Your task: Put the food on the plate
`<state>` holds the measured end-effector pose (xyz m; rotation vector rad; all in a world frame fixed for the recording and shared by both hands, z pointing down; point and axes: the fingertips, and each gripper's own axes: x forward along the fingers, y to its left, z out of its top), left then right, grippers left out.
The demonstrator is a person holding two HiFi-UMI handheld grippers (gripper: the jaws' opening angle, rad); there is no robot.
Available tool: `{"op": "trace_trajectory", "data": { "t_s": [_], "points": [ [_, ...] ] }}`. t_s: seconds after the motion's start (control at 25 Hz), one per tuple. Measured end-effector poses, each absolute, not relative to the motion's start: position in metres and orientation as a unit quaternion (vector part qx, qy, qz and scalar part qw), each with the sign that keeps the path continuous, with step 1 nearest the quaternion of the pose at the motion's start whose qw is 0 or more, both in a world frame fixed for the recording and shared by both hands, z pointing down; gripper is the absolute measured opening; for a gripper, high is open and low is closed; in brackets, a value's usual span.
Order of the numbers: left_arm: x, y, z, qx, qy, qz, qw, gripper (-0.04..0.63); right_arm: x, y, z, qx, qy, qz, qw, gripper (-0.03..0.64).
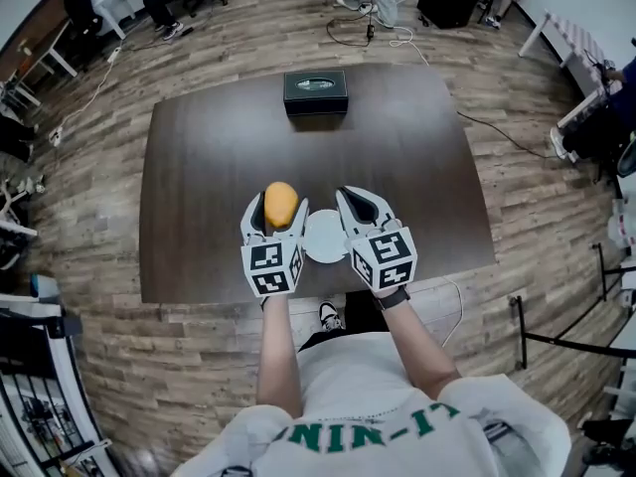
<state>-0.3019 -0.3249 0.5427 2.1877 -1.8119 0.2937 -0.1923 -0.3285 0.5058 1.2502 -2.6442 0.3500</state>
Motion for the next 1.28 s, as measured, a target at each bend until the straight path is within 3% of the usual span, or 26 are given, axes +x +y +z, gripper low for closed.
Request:
{"op": "trace_trajectory", "data": {
  "t_s": [0.64,1.28],
  "points": [
    [-0.243,-0.337,0.678,0.775,-0.556,0.200,0.223,0.357,-0.166,-0.357,0.586,0.432,-0.868,0.211,0.127,0.017],
    [-0.206,-0.319,0.761,0.773,-0.516,0.255,0.267,0.359,-0.139,-0.370,0.628,0.436,-0.853,0.250,0.139,0.017]
  ]
}}
